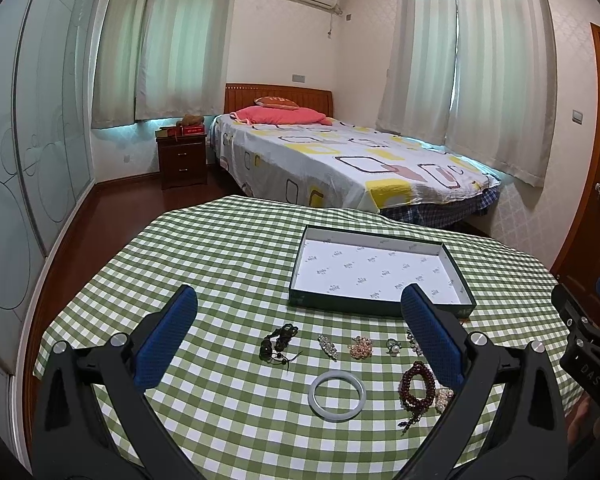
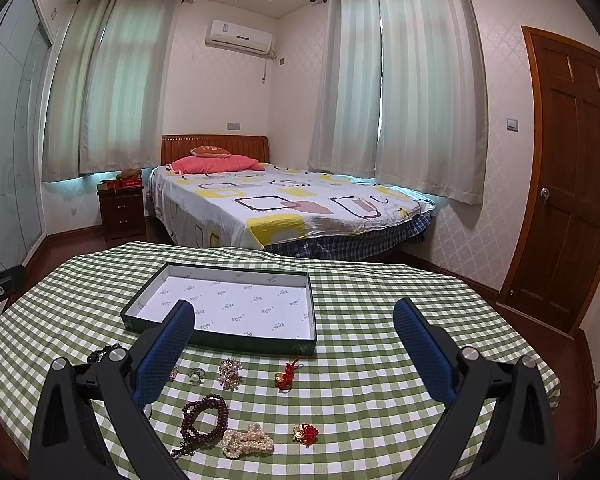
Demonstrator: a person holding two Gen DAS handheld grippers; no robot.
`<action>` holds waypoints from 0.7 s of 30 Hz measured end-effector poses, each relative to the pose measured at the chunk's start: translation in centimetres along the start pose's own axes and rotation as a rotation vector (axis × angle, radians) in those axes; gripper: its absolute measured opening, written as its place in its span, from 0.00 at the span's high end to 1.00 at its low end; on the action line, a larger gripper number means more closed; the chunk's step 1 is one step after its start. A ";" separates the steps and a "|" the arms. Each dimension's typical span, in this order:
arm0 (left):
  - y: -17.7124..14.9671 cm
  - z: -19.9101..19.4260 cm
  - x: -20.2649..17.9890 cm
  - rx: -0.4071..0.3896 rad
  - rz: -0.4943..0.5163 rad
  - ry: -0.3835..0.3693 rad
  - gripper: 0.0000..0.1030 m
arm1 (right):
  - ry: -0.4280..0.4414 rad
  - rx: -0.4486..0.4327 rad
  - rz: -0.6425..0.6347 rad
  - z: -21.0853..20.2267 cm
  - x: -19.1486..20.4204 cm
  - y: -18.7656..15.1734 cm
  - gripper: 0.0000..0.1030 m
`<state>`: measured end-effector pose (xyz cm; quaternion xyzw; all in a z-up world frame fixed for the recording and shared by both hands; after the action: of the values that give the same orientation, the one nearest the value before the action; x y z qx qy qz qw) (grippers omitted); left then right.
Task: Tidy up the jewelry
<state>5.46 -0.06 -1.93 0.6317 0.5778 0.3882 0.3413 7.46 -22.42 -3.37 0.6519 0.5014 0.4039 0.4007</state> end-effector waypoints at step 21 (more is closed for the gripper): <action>-0.1 -0.2 -0.2 -0.005 0.002 -0.004 0.04 | 0.004 -0.006 0.001 -0.5 0.2 0.4 0.06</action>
<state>5.18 -0.24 -1.96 0.6321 0.5757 0.3886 0.3436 7.16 -22.25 -2.75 0.6500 0.5006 0.4068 0.4017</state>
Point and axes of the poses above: each gripper's, at about its wrist camera, not at the fingertips, and z roughly the way its jaws point, x to its left, y to its top, the point moved 8 cm from there along z, roughly the way its jaws point, and after that the axes turned 11 degrees about z, right-handed, at the moved point
